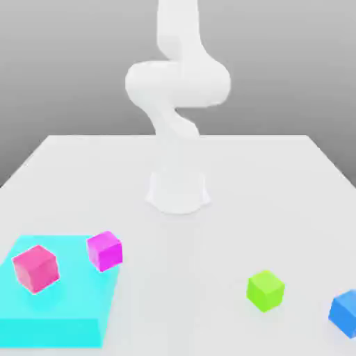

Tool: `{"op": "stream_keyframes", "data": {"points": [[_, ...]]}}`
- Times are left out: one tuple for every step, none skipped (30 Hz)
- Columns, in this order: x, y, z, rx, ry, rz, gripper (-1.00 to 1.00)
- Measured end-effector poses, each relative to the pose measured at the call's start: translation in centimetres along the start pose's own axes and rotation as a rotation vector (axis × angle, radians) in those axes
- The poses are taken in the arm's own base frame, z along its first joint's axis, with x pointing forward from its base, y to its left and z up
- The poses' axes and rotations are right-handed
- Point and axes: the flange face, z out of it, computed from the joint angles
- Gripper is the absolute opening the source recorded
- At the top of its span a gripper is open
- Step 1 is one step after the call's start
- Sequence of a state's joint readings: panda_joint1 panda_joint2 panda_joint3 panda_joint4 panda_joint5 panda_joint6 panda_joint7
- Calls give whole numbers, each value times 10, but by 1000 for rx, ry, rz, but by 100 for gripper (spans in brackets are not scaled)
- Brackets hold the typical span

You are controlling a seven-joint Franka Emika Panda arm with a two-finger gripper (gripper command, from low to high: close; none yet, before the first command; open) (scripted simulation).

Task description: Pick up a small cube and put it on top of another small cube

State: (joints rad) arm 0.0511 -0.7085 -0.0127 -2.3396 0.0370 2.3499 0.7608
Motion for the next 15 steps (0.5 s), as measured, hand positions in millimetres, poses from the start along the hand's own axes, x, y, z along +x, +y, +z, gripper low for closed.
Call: {"op": "stream_keyframes", "data": {"points": [[-7,-1,26,-8,-42,-17,0],[-15,-2,50,-17,-82,-33,0],[-25,-3,73,-27,-120,-49,0],[-35,-3,95,-38,-156,-66,0],[-47,-3,117,-50,-191,-83,0],[-60,-1,137,-63,-225,-101,0],[-73,0,157,-76,-258,-119,0],[-88,2,177,-91,-290,-137,0],[-103,5,195,-107,-320,-156,0],[-119,9,213,-123,-350,-176,0],[-135,14,230,-141,-378,-196,0],[-152,19,245,-159,-405,-217,0],[-169,25,260,-179,-430,-238,0],[-186,32,274,-199,-455,-260,0],[-203,40,287,-220,-478,-282,0]]}}
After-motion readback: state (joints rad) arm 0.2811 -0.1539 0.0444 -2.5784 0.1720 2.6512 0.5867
